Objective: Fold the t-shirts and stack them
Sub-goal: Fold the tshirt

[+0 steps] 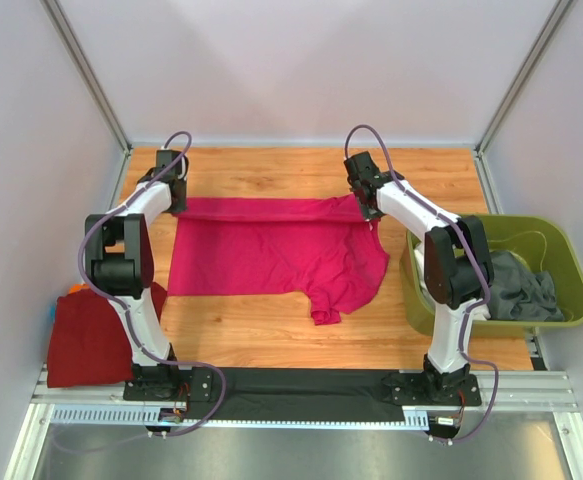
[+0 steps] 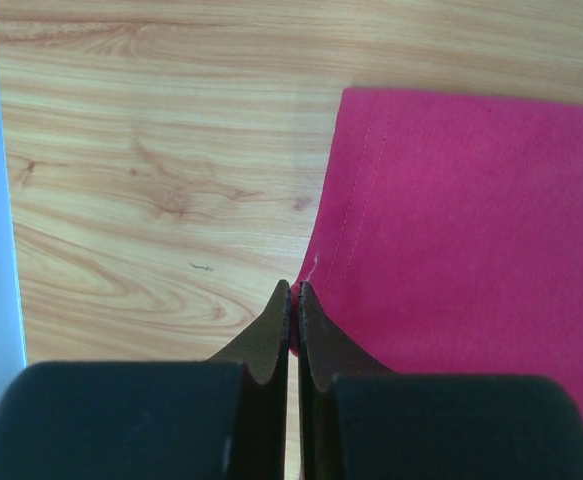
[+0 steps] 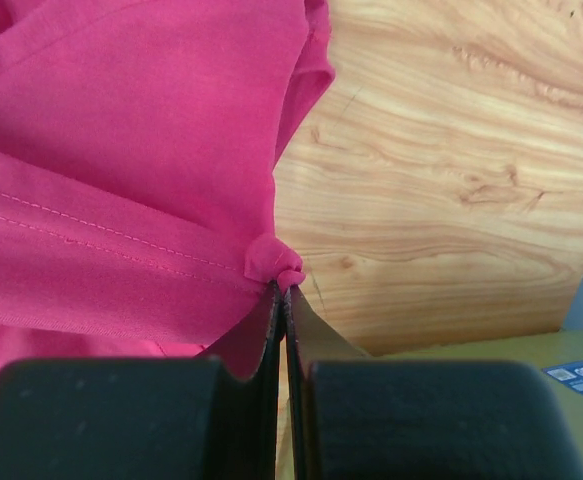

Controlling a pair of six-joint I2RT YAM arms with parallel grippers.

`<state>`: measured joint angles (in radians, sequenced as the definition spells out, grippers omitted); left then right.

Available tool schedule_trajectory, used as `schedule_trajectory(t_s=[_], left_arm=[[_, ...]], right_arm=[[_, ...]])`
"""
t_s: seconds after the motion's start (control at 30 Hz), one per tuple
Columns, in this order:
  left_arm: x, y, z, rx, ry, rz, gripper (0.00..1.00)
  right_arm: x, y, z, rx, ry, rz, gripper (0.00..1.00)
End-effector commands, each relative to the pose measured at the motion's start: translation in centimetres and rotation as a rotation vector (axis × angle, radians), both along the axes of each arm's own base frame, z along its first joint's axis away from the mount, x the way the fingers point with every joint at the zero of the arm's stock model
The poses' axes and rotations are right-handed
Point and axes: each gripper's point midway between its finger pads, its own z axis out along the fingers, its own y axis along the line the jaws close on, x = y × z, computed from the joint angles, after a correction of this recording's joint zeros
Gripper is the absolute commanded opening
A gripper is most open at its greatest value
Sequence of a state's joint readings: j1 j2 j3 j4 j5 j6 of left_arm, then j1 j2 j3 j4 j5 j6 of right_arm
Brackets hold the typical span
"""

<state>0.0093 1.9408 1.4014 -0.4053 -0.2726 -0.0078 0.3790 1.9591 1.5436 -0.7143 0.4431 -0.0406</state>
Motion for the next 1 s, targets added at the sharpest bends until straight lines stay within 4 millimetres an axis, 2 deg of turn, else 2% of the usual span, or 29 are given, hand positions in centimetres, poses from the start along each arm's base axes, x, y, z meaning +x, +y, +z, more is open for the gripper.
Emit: schedule_trajectory(t_s=[0.0,0.33,0.53,0.57,0.63,0.67,0.73,0.77,0.8,0.97], left_arm=[[0.5,0.5,2.8,0.034,-0.065,-0.004,0.00],[-0.8,0.1,1.7,0.022,-0.033,-0.010,0.00],[-1.4,0.1,1.2,0.021,-0.015,-0.004,0.00],[-1.4,0.1,1.2,0.022,-0.012,-0.005,0.00],[-1.7,0.2,1.4,0.025,-0.010,-0.001,0.17],[-1.8,0.2,1.5,0.025,-0.011,-0.001,0.28],[-2.0,0.3,2.3,0.030,-0.027,0.002,0.36],[-2.1,0.3,2.6,0.031,-0.034,0.004,0.43],[-2.2,0.3,3.0,0.036,-0.037,0.006,0.52],[-2.8,0.5,6.5,0.032,-0.101,0.044,0.67]], right_arm=[[-0.2,0.3,2.3,0.052,-0.042,-0.041,0.00],[-0.9,-0.2,1.2,0.034,-0.014,-0.051,0.00],[-1.5,0.5,0.9,0.073,0.013,-0.027,0.01],[-1.6,0.7,0.9,0.080,0.017,-0.022,0.05],[-2.0,1.1,0.9,0.103,0.027,-0.011,0.09],[-2.1,1.0,0.9,0.109,0.035,-0.015,0.16],[-2.4,1.5,1.1,0.142,0.045,-0.011,0.19],[-2.6,1.6,1.2,0.149,0.049,-0.008,0.27],[-2.8,1.8,1.7,0.164,0.044,-0.005,0.30],[-2.8,2.3,4.2,0.236,0.010,-0.030,0.63]])
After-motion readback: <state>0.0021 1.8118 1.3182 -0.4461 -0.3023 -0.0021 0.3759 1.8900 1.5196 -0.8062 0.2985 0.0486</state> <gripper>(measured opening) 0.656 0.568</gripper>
